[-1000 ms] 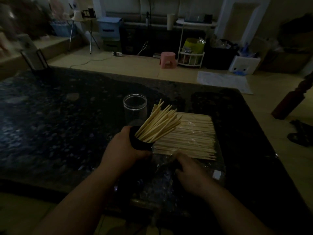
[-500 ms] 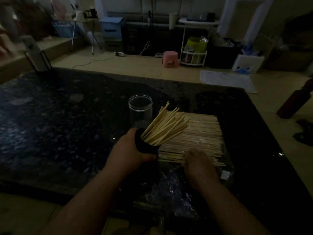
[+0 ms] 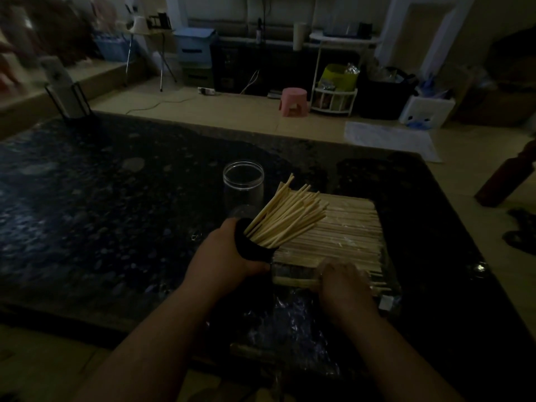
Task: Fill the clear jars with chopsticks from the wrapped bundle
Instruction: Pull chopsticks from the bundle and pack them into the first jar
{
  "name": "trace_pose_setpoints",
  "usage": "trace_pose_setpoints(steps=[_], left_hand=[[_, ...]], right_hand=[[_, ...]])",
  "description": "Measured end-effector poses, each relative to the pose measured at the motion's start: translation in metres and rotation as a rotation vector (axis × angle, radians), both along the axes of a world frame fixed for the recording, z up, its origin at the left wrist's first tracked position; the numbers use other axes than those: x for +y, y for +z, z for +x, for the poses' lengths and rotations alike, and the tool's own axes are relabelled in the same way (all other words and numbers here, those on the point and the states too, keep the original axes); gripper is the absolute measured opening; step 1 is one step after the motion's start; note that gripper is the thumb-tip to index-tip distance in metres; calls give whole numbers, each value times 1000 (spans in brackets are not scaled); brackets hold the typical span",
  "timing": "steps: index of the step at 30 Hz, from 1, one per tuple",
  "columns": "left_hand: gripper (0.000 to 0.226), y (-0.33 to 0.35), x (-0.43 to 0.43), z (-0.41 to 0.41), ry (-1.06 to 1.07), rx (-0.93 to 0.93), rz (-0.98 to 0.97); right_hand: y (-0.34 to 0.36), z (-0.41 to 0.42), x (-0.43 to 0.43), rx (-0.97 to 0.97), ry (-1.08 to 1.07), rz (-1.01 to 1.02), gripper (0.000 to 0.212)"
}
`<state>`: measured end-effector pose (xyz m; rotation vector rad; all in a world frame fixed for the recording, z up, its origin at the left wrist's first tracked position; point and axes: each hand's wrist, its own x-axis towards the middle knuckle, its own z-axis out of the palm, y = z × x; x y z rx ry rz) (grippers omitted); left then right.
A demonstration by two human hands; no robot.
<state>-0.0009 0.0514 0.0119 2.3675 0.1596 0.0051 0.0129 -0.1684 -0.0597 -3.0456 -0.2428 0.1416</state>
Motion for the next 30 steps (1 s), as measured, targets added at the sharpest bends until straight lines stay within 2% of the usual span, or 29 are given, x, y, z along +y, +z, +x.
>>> trace_pose_setpoints(steps=[7,10,13,17,19,23,30], left_hand=[[87,-2,1,0,6,4,16],[85,-1,0,0,-1,-8,6],[85,-2,0,0,1,-5,6],[85,-1,0,0,-10,-5,11],[84,1,-1,0,-15,-7,8],[85,0,-2,0,-12,-16,32],[86,2,-6,-2,-18,-14,38]], right_hand=[[-2,-2,-3,83,34,85,30],[-4,-4,-5,83,54,51,31],[-4,-9,-5,9,127,10,29],[0,-16,-2,-112,193,83,26],[4,-17,-1,-91,172,126,30],[18,-22,-2,-61,187,-16,39],[43,-34,-5,-28,218,42,33]])
